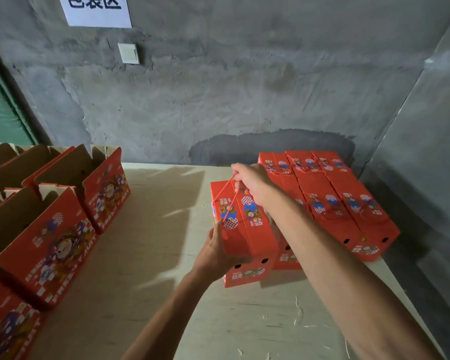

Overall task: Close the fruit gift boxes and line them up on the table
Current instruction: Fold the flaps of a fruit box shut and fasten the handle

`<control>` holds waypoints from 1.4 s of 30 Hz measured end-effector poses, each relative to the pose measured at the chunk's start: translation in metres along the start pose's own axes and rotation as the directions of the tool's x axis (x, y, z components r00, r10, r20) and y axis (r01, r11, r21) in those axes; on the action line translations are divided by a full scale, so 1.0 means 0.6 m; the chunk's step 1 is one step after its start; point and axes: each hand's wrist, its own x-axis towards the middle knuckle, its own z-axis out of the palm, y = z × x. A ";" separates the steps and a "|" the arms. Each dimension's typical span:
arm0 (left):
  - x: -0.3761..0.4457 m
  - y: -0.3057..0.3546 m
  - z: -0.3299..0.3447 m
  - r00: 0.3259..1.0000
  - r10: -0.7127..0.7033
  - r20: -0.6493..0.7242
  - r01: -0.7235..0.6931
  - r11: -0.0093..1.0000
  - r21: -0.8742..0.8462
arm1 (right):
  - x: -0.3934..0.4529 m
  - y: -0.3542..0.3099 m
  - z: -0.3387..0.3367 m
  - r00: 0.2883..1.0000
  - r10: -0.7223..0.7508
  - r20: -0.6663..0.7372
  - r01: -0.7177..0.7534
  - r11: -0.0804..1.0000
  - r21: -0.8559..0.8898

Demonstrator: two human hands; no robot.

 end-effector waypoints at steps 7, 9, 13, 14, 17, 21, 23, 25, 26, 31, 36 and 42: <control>0.125 0.000 0.020 0.999 -0.043 -0.008 0.042 0.997 -0.062 | 0.120 0.020 -0.022 0.996 0.050 0.073 -0.052 0.998 0.026; 0.172 -0.005 0.022 0.999 -0.047 -0.007 0.047 0.999 -0.027 | 0.162 0.026 -0.027 0.995 0.065 0.075 -0.068 0.997 0.041; 0.276 -0.006 0.025 0.997 -0.075 -0.017 0.075 0.997 -0.019 | 0.250 0.025 -0.037 0.995 0.052 0.083 -0.057 0.997 0.051; 0.301 -0.006 0.027 0.997 -0.080 -0.019 0.080 0.996 -0.036 | 0.271 0.026 -0.038 0.995 0.052 0.083 -0.058 0.996 0.064; 0.370 -0.007 0.032 0.993 -0.108 -0.038 0.105 0.991 -0.079 | 0.331 0.024 -0.038 0.995 0.062 0.076 -0.068 0.995 0.078; 0.455 -0.010 0.040 0.992 -0.094 -0.078 0.088 0.993 -0.075 | 0.406 0.013 -0.037 0.994 0.068 0.084 -0.073 0.996 0.056; 0.491 -0.013 0.043 0.993 -0.086 -0.075 0.082 0.995 -0.052 | 0.438 0.010 -0.038 0.993 0.070 0.100 -0.074 0.996 0.039; 0.528 -0.014 0.044 0.995 -0.076 -0.071 0.075 0.997 -0.023 | 0.470 0.010 -0.040 0.993 0.073 0.095 -0.076 0.997 0.028; 0.545 -0.016 0.045 0.995 -0.068 -0.072 0.067 0.998 -0.010 | 0.485 0.012 -0.042 0.994 0.071 0.088 -0.074 0.997 0.023; 0.615 -0.022 0.052 0.995 -0.053 -0.080 0.055 0.998 0.023 | 0.551 0.023 -0.049 0.995 0.058 0.075 -0.059 0.998 0.010; 0.666 -0.016 0.067 0.996 -0.046 -0.073 0.051 0.996 0.071 | 0.590 0.045 -0.067 0.999 0.048 0.010 -0.048 0.999 -0.004; 0.688 -0.020 0.063 0.997 -0.061 -0.046 0.065 0.995 0.078 | 0.603 0.064 -0.065 0.998 0.047 -0.030 -0.046 0.998 0.037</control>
